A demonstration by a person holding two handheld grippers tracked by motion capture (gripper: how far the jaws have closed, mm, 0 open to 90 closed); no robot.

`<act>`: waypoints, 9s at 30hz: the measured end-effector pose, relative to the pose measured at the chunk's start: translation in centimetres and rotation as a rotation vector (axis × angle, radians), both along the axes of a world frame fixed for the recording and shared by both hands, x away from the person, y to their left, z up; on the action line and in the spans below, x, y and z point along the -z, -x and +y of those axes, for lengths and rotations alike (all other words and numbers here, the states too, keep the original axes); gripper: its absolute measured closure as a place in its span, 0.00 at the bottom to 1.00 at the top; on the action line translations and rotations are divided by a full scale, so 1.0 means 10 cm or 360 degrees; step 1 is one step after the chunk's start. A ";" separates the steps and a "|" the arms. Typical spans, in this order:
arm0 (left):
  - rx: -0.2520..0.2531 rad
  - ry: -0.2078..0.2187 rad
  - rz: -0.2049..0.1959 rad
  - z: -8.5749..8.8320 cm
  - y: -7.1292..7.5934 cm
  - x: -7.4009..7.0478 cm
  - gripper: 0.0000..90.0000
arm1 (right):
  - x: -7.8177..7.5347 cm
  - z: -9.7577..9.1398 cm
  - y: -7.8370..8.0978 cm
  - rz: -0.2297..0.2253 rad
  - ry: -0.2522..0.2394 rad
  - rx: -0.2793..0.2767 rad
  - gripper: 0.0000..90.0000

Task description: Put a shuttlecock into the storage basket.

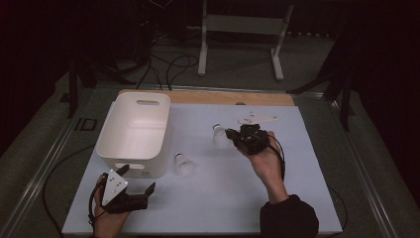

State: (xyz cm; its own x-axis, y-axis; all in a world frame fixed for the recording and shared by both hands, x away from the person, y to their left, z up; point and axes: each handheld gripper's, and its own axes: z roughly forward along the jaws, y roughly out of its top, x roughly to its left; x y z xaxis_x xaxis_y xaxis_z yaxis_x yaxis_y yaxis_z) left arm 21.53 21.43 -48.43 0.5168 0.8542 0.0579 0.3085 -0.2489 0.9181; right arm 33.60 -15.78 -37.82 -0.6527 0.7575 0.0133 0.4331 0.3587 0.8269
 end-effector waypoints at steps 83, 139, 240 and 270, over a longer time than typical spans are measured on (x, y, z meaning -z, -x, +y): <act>0.0011 0.0001 0.0001 0.00 0.00 0.00 0.00 | -0.12 0.62 -0.13 -0.0021 -0.0121 -0.0131 0.99; 0.0016 0.0000 0.0001 0.00 0.00 0.00 0.00 | -0.22 1.20 -0.15 -0.0086 -0.0090 -0.0228 0.99; 0.0030 -0.0009 -0.0003 -0.02 0.00 0.00 0.00 | -0.39 1.13 -0.37 -0.0177 -0.0028 -0.0087 0.10; 0.0031 -0.0011 -0.0003 -0.02 0.00 0.00 0.00 | -0.40 0.90 -0.45 -0.0201 -0.0020 0.0005 0.10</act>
State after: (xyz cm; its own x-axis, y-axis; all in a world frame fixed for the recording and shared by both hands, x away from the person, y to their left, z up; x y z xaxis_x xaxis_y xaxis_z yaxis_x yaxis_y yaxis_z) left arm 21.49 21.20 -48.44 0.5332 0.8435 0.0650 0.3018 -0.2614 0.9168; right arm 38.14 -6.77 -33.80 -0.6475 0.7597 -0.0595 0.3260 0.3467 0.8795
